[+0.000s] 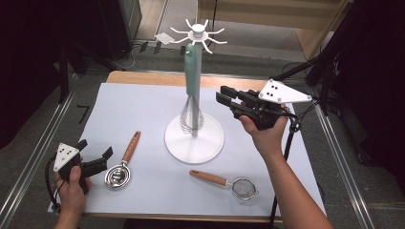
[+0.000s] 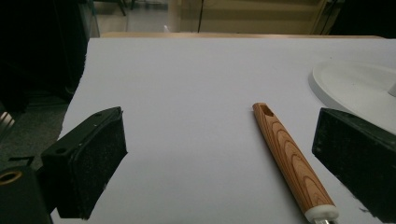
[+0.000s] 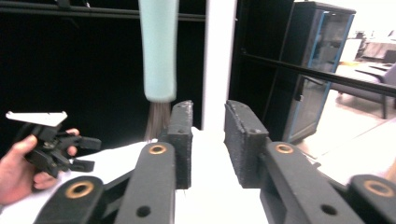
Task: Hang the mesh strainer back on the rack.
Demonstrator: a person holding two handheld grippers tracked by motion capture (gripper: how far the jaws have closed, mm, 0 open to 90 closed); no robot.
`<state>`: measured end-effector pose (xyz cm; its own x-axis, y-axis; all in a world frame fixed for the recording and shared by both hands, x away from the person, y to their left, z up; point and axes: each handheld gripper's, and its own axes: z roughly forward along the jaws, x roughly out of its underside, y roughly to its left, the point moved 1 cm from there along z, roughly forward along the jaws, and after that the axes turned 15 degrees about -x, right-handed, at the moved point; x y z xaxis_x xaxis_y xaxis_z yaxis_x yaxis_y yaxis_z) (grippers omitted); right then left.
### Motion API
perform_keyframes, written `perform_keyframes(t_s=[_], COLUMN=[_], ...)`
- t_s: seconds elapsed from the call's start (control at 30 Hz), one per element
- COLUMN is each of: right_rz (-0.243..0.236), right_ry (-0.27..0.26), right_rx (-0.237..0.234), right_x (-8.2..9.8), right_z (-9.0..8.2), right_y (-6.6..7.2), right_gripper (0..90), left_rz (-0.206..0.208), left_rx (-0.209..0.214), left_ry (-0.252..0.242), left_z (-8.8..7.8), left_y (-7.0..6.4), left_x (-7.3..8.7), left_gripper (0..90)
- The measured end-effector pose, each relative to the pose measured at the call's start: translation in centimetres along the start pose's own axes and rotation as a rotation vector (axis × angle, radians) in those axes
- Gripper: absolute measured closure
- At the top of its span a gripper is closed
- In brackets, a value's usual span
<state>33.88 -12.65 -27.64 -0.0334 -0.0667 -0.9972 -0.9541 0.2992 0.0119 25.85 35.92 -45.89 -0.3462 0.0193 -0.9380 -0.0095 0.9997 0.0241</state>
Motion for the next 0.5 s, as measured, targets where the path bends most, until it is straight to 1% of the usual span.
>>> perform_keyframes(t_s=[0.03,0.07,0.1,0.17,0.2,0.27,0.3,0.4,0.43,0.47,0.5], right_rz=[0.000,-0.007,-0.007,-0.008,-0.019,-0.021,-0.038,-0.025,-0.025,-0.031,-0.026], right_ry=[0.000,0.006,0.013,0.016,0.020,0.027,0.032,0.043,0.043,0.039,0.035], right_rx=[0.000,0.010,0.021,0.025,0.036,0.037,0.064,0.069,0.069,0.080,0.090], right_x=[0.0,0.3,0.5,0.7,1.0,1.2,1.6,2.4,2.4,2.8,3.1], right_z=[0.0,-0.5,-0.8,-1.0,-1.6,-1.8,-2.2,-2.8,-2.8,-3.2,-3.4], right_y=[0.0,0.0,0.1,0.1,0.1,0.1,0.2,0.2,0.2,0.1,0.2], right_gripper=[70.8,67.0,65.7,64.5,61.6,60.1,58.4,54.8,54.8,52.1,51.0], left_rz=[0.000,-0.001,-0.002,-0.004,-0.006,-0.003,-0.003,-0.003,-0.003,-0.003,-0.003], left_rx=[0.000,0.000,0.000,0.000,0.000,-0.001,-0.001,-0.002,-0.002,-0.002,-0.002], left_ry=[0.000,0.000,-0.001,-0.002,-0.003,0.001,-0.001,-0.001,-0.001,0.000,-0.001], left_z=[0.0,0.0,0.0,0.0,0.0,0.0,0.0,0.0,0.0,0.0,0.0], left_y=[0.0,0.0,0.0,0.0,0.0,0.0,0.0,0.0,0.0,0.0,0.0], left_x=[0.0,0.0,0.0,0.0,0.0,0.0,0.0,0.0,0.0,0.0,0.0], left_gripper=[3.6,3.6,3.6,3.6,3.6,3.6,3.6,3.5,3.6,3.6,3.6])
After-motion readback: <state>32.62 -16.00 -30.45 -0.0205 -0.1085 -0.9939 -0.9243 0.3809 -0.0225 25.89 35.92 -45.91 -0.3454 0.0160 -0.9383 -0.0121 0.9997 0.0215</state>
